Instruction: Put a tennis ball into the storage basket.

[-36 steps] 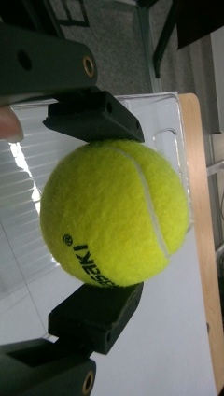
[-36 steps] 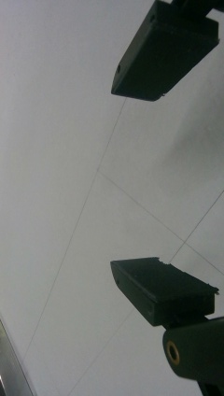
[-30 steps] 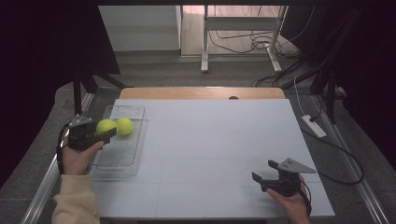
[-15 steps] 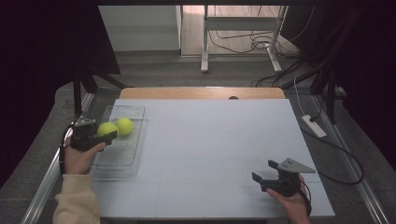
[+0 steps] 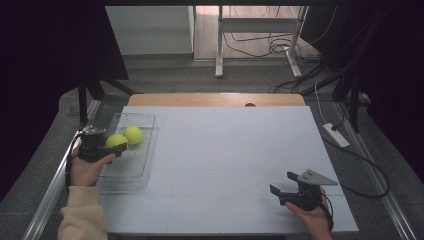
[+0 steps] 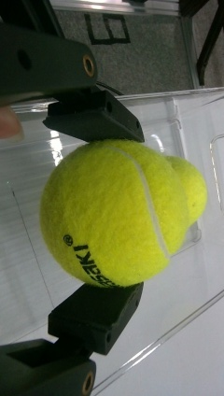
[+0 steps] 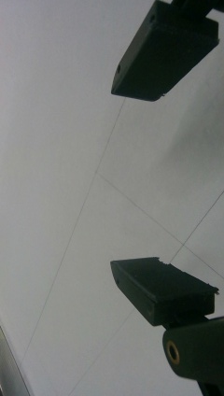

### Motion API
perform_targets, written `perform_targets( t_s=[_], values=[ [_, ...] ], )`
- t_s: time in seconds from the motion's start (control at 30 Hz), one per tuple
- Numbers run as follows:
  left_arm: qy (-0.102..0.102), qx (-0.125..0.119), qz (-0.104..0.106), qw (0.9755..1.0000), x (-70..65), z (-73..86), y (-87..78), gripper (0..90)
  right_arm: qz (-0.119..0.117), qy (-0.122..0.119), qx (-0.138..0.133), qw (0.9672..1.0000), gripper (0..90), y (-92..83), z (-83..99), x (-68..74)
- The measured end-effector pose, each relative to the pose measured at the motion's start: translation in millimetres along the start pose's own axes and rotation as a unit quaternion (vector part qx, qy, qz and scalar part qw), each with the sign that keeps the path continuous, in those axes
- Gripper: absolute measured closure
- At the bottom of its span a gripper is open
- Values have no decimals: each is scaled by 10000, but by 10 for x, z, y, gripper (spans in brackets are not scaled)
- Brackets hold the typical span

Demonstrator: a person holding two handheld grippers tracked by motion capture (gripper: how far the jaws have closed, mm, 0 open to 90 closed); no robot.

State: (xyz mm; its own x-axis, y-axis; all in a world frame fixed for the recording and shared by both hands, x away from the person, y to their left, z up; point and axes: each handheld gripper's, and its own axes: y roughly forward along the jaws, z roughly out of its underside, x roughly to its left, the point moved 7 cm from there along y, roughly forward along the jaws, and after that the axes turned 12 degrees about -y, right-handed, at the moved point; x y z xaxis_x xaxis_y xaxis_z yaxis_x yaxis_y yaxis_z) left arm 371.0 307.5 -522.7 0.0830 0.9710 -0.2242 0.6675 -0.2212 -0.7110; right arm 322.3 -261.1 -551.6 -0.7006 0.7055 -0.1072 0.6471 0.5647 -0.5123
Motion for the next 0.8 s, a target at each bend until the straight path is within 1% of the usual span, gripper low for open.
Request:
perform_targets(
  t_s=[0.13,0.33,0.5,0.57,0.6,0.63,0.67,0.7,0.73,0.77,0.8],
  values=[
    [-67,94,-48,9999,21,17,21,269,1,5,3,10000,136,0,2,-2],
    [-18,173,-82,9998,13,27,38,268,-7,4,13,10000,136,5,4,2],
    [-1,213,-70,9997,-2,33,54,267,7,10,21,10000,136,1,7,-7],
    [-6,163,-87,9998,1,28,54,262,-3,15,8,10000,136,-1,6,-4],
    [-19,85,-108,9999,4,18,47,249,-3,10,5,10000,135,-3,4,-1],
    [-19,85,-108,9999,4,18,47,217,-3,10,5,10000,135,-3,4,-1],
    [-54,-20,-85,9999,1,-3,25,217,-5,8,0,10000,135,-4,2,1],
    [-68,-49,-70,9999,-2,-13,10,168,-5,8,-2,10000,135,-4,2,2],
    [-73,-122,-65,9999,-10,-32,-21,145,-3,3,4,10000,136,-4,3,1],
    [-78,-222,-8,9997,-28,-51,-49,128,-7,12,5,10000,135,-2,5,-1],
    [-78,-222,-8,9997,-28,-51,-49,122,-7,12,5,10000,135,-2,5,-1]
  ],
)
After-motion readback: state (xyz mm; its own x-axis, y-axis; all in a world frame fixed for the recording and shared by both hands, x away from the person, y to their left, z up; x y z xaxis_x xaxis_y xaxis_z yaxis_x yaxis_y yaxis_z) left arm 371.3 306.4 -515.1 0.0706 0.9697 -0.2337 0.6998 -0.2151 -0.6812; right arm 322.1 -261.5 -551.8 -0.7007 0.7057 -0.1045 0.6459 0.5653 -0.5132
